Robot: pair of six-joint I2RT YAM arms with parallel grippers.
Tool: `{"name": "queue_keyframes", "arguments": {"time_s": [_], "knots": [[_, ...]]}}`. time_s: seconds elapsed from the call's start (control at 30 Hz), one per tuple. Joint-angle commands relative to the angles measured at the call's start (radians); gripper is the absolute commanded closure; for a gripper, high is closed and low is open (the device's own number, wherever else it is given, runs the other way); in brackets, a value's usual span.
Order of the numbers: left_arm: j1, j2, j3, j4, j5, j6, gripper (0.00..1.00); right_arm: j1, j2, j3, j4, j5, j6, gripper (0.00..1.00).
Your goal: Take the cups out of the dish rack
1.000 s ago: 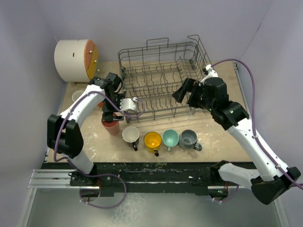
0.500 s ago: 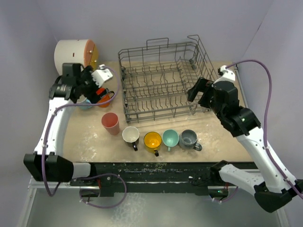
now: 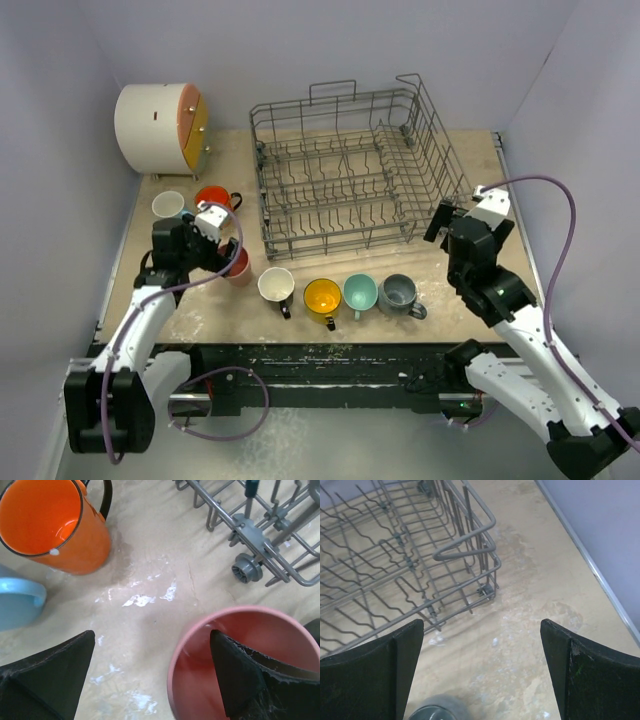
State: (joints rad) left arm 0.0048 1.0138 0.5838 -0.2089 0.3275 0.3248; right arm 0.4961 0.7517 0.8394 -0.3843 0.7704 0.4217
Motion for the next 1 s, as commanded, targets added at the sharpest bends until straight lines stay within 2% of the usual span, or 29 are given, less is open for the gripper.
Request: {"name": "queue_keyframes", "arguments": {"time_s": [0.0, 0.13, 0.33, 0.4, 0.5, 0.63, 0.7, 0.8, 0.9, 0.97], "knots": [[0.003, -0.172, -0.154, 0.254, 0.045, -0.100, 0.01, -0.003, 0.001, -0.071, 0.117, 0.109, -0.066, 0.00], [0.003, -0.308, -0.250, 0.298, 0.011, -0.182, 0.01, -0.002, -0.039, -0.153, 0.156, 0.148, -0.040, 0.00], [0.003, -0.401, -0.395, 0.397, 0.002, -0.188, 0.01, -0.003, -0.178, -0.297, 0.318, 0.176, -0.127, 0.00], [0.004, -0.438, -0.450, 0.441, -0.006, -0.194, 0.01, -0.003, -0.223, -0.335, 0.339, 0.213, -0.110, 0.00], [0.004, -0.488, -0.470, 0.430, -0.052, -0.212, 0.01, -0.004, -0.282, -0.381, 0.343, 0.277, -0.027, 0.00], [0.004, -0.581, -0.529, 0.429, -0.109, -0.235, 0.01, -0.003, -0.328, -0.468, 0.438, 0.237, -0.110, 0.00], [0.004, -0.628, -0.542, 0.422, -0.147, -0.250, 0.01, -0.003, -0.328, -0.495, 0.458, 0.247, -0.092, 0.00], [0.004, -0.640, -0.546, 0.410, -0.153, -0.250, 0.01, -0.002, -0.315, -0.532, 0.486, 0.298, -0.064, 0.00], [0.004, -0.592, -0.537, 0.434, -0.148, -0.246, 0.01, -0.003, -0.284, -0.554, 0.563, 0.272, -0.146, 0.00], [0.004, -0.541, -0.525, 0.455, -0.193, -0.264, 0.01, -0.003, -0.246, -0.562, 0.582, 0.283, -0.159, 0.00]]}}
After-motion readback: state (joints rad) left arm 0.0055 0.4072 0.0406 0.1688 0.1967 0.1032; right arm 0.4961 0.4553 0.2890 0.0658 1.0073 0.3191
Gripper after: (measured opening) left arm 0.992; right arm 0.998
